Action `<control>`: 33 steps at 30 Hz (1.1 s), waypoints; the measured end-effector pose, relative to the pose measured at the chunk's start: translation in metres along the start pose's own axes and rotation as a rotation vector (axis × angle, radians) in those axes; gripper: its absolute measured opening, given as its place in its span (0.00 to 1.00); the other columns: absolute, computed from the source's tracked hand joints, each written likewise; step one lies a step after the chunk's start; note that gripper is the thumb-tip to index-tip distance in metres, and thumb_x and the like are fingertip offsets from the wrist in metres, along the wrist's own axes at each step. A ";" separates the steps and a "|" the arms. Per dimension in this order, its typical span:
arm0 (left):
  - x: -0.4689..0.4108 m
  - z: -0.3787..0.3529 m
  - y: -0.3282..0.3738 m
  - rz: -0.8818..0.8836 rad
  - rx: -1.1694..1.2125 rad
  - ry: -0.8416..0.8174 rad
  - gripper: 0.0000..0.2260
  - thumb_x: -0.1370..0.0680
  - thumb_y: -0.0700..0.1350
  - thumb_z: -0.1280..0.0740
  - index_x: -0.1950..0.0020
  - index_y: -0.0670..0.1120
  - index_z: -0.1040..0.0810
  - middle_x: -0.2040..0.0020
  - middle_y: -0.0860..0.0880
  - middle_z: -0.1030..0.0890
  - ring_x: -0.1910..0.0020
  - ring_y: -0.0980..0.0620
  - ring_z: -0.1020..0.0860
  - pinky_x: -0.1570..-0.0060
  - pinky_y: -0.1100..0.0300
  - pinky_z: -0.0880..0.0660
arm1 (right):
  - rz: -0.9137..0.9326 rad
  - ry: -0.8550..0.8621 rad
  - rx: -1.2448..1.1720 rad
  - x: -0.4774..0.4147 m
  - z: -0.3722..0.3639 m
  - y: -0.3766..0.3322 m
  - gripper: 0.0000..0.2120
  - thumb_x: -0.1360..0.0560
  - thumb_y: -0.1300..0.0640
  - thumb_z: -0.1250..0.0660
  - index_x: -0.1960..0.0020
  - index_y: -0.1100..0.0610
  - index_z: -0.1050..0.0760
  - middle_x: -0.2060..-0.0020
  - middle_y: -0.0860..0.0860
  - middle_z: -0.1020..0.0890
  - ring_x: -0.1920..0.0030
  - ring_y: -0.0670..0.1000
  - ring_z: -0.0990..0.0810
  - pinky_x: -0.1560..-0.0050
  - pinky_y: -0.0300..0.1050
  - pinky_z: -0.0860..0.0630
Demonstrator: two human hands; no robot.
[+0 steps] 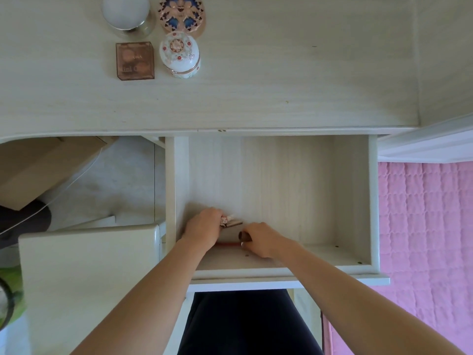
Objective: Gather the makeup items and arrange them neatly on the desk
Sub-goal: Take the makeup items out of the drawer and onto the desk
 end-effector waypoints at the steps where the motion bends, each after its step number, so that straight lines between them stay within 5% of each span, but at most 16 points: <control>1: 0.000 0.002 0.000 0.003 0.032 0.009 0.03 0.22 0.43 0.36 0.50 0.48 0.23 0.54 0.48 0.21 0.57 0.46 0.22 0.59 0.52 0.24 | -0.004 -0.016 -0.016 0.002 0.004 0.002 0.09 0.23 0.55 0.38 0.46 0.58 0.26 0.48 0.57 0.21 0.48 0.58 0.23 0.51 0.47 0.27; 4: 0.001 0.010 0.004 -0.003 0.157 0.042 0.02 0.22 0.43 0.34 0.50 0.48 0.26 0.58 0.48 0.21 0.60 0.47 0.23 0.60 0.50 0.23 | 0.011 -0.085 -0.039 0.012 0.017 0.009 0.05 0.24 0.59 0.38 0.49 0.55 0.26 0.48 0.55 0.23 0.50 0.56 0.24 0.53 0.44 0.31; 8: 0.009 0.031 0.010 0.050 0.379 0.138 0.06 0.23 0.44 0.32 0.56 0.46 0.29 0.65 0.50 0.25 0.65 0.47 0.26 0.62 0.52 0.28 | 0.012 -0.186 -0.074 0.031 0.034 0.021 0.16 0.25 0.63 0.37 0.39 0.51 0.27 0.47 0.50 0.26 0.55 0.49 0.26 0.51 0.43 0.28; 12: 0.020 0.053 0.020 0.119 0.586 0.217 0.05 0.24 0.44 0.31 0.55 0.44 0.25 0.64 0.49 0.23 0.67 0.52 0.26 0.70 0.66 0.33 | -0.038 -0.212 -0.124 0.052 0.047 0.036 0.15 0.25 0.63 0.35 0.40 0.52 0.28 0.53 0.49 0.23 0.59 0.48 0.24 0.54 0.42 0.27; 14: 0.024 0.060 0.024 0.132 0.723 0.210 0.05 0.25 0.43 0.30 0.56 0.42 0.23 0.63 0.47 0.21 0.67 0.51 0.25 0.68 0.65 0.32 | -0.092 -0.210 -0.214 0.064 0.050 0.043 0.16 0.26 0.63 0.32 0.41 0.54 0.29 0.54 0.52 0.19 0.62 0.49 0.22 0.58 0.43 0.24; 18: 0.042 0.072 0.036 0.135 1.030 0.105 0.04 0.24 0.38 0.32 0.57 0.45 0.23 0.62 0.48 0.18 0.65 0.49 0.21 0.65 0.60 0.28 | -0.113 -0.117 -0.470 0.086 0.060 0.045 0.10 0.29 0.66 0.33 0.51 0.57 0.29 0.58 0.59 0.18 0.59 0.55 0.19 0.49 0.54 0.21; 22: 0.071 0.086 0.052 0.131 1.256 0.142 0.02 0.22 0.35 0.34 0.52 0.41 0.23 0.60 0.46 0.18 0.65 0.48 0.19 0.65 0.59 0.25 | -0.044 -0.035 -0.737 0.116 0.071 0.032 0.07 0.28 0.68 0.36 0.53 0.60 0.30 0.63 0.59 0.22 0.63 0.55 0.22 0.59 0.49 0.24; 27: 0.099 0.089 0.065 0.184 1.443 0.131 0.05 0.22 0.40 0.34 0.47 0.42 0.21 0.55 0.46 0.17 0.58 0.48 0.17 0.63 0.58 0.26 | 0.097 0.057 -0.927 0.151 0.082 0.009 0.07 0.22 0.64 0.40 0.44 0.63 0.29 0.62 0.58 0.21 0.63 0.53 0.21 0.65 0.40 0.24; 33: 0.114 0.093 0.078 0.196 1.515 0.154 0.07 0.21 0.44 0.34 0.49 0.41 0.21 0.59 0.40 0.21 0.56 0.46 0.18 0.55 0.53 0.28 | 0.167 0.153 -1.142 0.170 0.102 -0.008 0.10 0.20 0.65 0.46 0.40 0.57 0.34 0.54 0.61 0.16 0.55 0.60 0.16 0.67 0.47 0.28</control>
Point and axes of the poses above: each hand's wrist, its own x-axis away from the middle knuckle, its own z-axis out of the back of the hand, y = z × x, the point moved 5 cm from there along -x, towards the middle knuckle
